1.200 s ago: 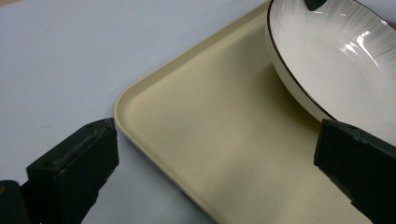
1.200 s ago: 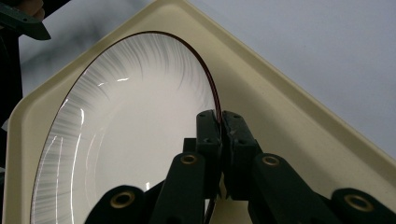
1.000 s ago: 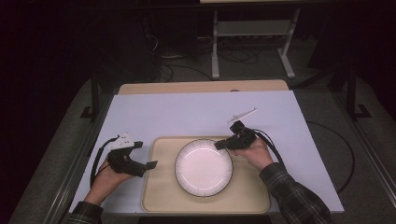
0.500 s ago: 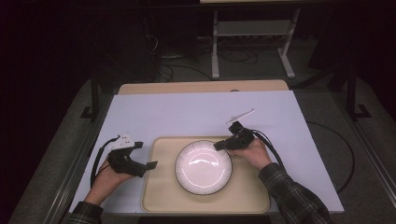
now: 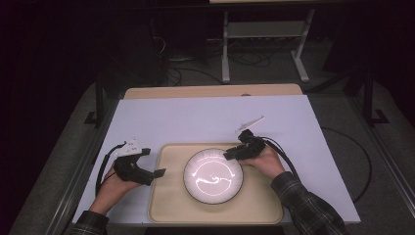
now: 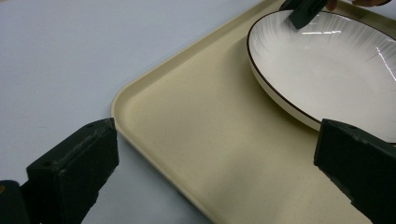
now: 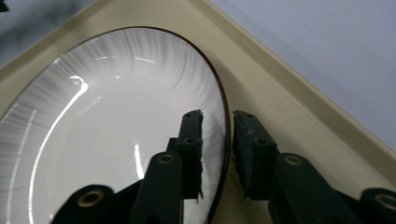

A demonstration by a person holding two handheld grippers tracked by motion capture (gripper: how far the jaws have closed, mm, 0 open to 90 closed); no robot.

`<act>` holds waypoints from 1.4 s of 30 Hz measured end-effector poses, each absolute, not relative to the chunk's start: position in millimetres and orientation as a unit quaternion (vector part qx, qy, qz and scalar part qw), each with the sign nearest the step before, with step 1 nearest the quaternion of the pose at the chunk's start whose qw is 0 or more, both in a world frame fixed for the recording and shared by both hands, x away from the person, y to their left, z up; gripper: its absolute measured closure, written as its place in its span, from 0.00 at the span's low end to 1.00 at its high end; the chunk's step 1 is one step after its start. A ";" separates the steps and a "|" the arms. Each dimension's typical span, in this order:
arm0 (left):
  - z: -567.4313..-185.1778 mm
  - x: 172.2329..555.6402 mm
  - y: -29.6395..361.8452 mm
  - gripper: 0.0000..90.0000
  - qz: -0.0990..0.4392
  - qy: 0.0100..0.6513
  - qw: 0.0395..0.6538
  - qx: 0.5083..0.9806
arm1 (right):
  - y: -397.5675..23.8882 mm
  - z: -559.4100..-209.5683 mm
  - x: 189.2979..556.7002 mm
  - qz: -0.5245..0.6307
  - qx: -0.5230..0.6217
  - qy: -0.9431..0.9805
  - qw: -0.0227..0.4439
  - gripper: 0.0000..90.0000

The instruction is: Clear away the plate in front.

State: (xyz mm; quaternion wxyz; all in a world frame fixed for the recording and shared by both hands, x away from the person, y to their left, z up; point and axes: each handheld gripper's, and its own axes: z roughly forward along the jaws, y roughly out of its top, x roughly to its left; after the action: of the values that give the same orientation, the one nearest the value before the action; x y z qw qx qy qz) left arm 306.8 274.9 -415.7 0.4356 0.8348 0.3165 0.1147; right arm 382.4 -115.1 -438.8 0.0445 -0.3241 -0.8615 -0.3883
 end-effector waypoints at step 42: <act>-415.9 304.5 282.0 0.00 0.115 0.318 0.437 0.833 | -187.4 -401.3 331.4 -0.416 -0.377 -0.812 -0.159 0.00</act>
State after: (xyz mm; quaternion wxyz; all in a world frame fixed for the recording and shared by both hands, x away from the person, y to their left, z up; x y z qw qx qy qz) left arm 304.5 282.0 -415.9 0.4373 0.8333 0.3179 0.1150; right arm 331.4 -187.4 -401.3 -0.1590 -0.3771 -0.8120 -0.4161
